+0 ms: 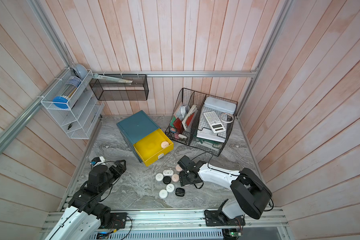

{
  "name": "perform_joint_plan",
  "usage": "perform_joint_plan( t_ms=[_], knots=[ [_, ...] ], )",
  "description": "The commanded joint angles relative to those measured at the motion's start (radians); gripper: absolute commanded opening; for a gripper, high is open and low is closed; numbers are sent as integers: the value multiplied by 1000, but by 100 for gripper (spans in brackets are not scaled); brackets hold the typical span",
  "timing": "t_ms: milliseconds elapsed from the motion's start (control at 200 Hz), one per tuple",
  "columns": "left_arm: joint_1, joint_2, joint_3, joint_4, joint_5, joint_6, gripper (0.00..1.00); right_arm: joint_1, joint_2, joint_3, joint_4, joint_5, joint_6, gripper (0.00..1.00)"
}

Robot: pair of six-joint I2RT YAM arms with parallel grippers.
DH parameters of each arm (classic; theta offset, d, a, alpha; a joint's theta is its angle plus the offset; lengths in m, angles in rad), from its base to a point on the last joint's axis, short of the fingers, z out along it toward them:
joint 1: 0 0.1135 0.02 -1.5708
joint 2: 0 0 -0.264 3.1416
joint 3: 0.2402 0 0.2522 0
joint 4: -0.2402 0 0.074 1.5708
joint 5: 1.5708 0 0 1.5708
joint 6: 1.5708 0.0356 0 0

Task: Put the bluetooth earphones in the drawer according to color
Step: Pick up the Bluetooth earphone from the center of the board.

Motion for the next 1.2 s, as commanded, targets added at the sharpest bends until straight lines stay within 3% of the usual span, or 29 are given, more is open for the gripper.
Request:
perform_joint_plan(
  t_ms=[0, 150, 275, 425, 755, 945, 1195],
  knots=[
    [-2, -8, -5, 8, -12, 0, 97, -26, -31, -37, -78, 63, 65, 84],
    [-2, -9, -2, 2, -9, 5, 97, -42, -42, -35, -112, 110, 138, 85],
    [-2, -10, -2, 4, -6, 7, 97, -42, -73, -36, -93, 88, 182, 80],
    [-2, -9, -3, 4, -6, 11, 96, -43, -93, -13, -65, 82, 270, 83],
    [-4, -10, -8, 4, -9, 26, 97, -42, 63, 73, -162, 142, 408, 80],
    [-3, -10, -6, 6, -6, 30, 97, -43, 60, 37, -155, 139, 439, 68],
    [-4, -15, 8, -1, 23, 37, 97, -40, -13, 26, -140, 130, 403, 40]
  ],
)
